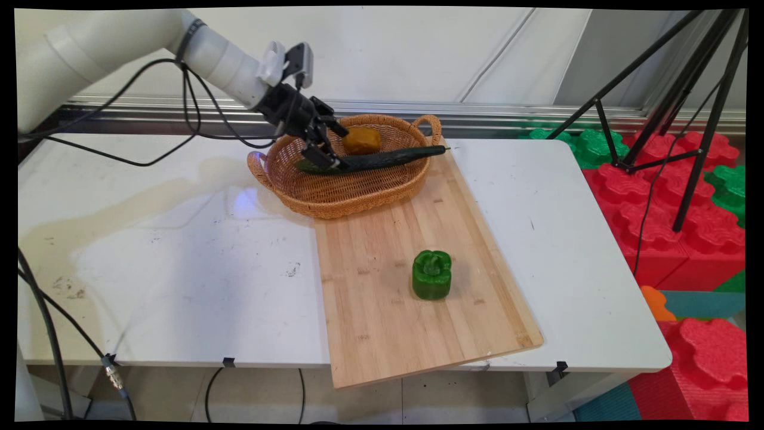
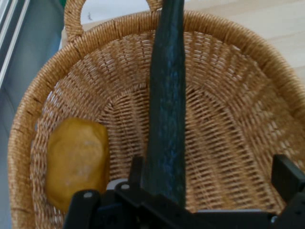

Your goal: Pick up the cucumber from the vegetable basket, then place the picked object on the cutting board

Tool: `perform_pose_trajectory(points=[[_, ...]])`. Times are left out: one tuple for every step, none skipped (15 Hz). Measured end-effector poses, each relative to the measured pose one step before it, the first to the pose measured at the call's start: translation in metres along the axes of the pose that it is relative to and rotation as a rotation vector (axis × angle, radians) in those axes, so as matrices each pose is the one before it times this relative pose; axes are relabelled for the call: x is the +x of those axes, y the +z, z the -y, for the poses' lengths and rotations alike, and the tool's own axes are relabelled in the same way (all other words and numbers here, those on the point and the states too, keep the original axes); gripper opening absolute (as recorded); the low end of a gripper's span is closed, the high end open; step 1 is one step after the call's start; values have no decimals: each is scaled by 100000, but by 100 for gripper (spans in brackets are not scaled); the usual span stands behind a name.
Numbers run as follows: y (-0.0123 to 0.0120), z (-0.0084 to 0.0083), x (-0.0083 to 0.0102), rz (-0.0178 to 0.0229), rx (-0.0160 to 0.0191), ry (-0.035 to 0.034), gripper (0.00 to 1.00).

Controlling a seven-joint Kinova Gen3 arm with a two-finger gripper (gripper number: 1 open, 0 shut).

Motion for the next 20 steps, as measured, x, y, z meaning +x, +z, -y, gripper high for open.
perform_pose_trajectory(points=[[482,204,-48,170,-133,233,100],[727,300,-83,403,-200,377,100],[801,283,-130,437,-259,273,100],[782,264,-63,316,-294,231,100],[663,218,-20,241,-275,242,100],[397,132,-2,117,-104,78,100],[547,181,-20,166,-88,84,100],[339,109,-14,120,-56,86,100],[486,160,1,167,-118,131,100],[288,91,-12,109,-40,38,100],[373,120,-54,197,-26,25,100],[395,142,-56,207,14,-60,100],[347,127,-23,105,-25,-24,100],[284,102,6,78,-94,-28,100],[217,80,-24,-27,-35,-70,0],[157,66,5,-31,-54,-54,0],[124,63,31,-96,-79,-51,0],[27,32,26,-101,-19,-6,0],[17,45,39,-145,-35,3,0],[-65,30,29,-228,-37,-44,0]])
